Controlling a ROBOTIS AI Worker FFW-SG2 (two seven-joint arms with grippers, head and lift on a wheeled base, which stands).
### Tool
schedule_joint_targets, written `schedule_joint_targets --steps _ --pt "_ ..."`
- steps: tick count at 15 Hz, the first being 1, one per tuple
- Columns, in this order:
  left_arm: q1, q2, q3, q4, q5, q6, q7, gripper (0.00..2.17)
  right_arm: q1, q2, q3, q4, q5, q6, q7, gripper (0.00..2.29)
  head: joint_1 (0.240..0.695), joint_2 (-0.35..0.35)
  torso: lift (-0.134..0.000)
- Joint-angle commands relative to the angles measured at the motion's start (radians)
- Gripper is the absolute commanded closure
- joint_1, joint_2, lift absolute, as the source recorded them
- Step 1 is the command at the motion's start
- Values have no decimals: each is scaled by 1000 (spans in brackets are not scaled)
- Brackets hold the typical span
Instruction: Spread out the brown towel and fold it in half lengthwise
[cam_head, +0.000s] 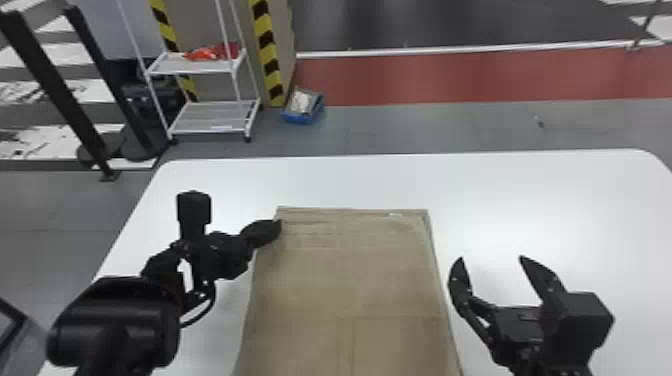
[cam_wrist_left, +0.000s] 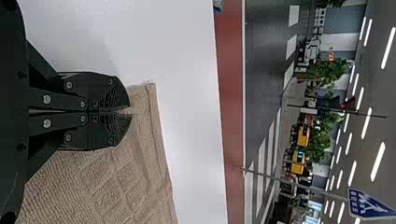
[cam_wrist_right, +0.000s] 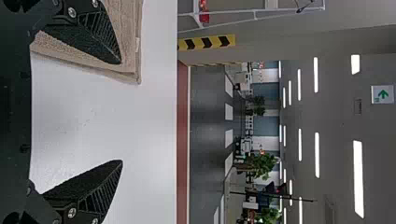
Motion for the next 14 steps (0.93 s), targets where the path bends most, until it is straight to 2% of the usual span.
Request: schedule_joint_targets --steps 1,3,7,9,11,14 --pt "32 0 15 -62 3 3 0 1231 0 1 1 1 -2 0 0 134 695 112 -125" --pt "69 0 21 -122 4 12 -1 1231 0 1 1 1 -1 0 0 134 695 113 -125" --pt "195 5 26 -347 17 46 -1 1231 -3 1 4 0 -1 0 0 134 695 110 -125" --pt "271 5 23 -507 21 117 -5 1231 -3 1 7 -2 1 3 0 134 695 97 -125" --pt "302 0 4 -630 26 276 -32 1234 -3 1 7 -3 -1 3 0 134 695 82 -125" --pt "300 -9 -85 -700 15 359 -47 1234 3 1 10 -12 1 -3 0 134 695 29 -125"
